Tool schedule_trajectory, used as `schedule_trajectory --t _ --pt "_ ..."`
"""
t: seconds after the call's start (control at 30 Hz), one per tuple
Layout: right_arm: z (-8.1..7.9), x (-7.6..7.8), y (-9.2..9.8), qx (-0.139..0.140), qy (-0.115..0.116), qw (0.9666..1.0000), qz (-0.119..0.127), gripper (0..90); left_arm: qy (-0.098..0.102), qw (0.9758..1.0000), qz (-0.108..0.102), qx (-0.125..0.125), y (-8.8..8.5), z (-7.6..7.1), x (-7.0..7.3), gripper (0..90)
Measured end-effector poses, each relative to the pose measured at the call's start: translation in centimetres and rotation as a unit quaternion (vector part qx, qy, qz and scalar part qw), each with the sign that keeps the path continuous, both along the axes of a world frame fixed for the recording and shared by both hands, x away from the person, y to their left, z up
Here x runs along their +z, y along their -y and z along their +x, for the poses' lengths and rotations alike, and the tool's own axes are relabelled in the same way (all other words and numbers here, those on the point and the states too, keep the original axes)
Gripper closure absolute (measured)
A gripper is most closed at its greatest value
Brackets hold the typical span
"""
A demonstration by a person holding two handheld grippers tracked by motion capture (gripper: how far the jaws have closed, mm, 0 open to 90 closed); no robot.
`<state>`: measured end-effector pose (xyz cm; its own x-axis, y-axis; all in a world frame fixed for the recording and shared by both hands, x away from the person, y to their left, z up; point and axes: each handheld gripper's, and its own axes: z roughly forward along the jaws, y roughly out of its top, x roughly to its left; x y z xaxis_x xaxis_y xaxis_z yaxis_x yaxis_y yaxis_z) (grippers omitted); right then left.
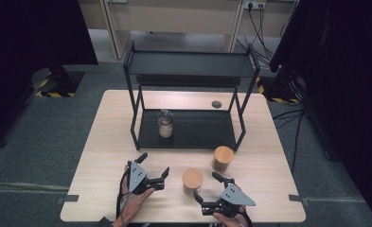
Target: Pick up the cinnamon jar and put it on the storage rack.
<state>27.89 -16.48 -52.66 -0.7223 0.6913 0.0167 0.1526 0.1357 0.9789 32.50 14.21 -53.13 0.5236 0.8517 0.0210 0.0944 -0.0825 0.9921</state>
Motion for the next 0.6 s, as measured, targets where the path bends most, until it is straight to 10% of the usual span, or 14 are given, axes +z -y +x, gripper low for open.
schedule_trajectory --t 0.6 --pt "0.9 0.3 -1.5 0.014 -0.017 0.9997 -0.013 7.7 0.0 1.0 0.0 -0.001 0.0 0.0 0.0 2.4"
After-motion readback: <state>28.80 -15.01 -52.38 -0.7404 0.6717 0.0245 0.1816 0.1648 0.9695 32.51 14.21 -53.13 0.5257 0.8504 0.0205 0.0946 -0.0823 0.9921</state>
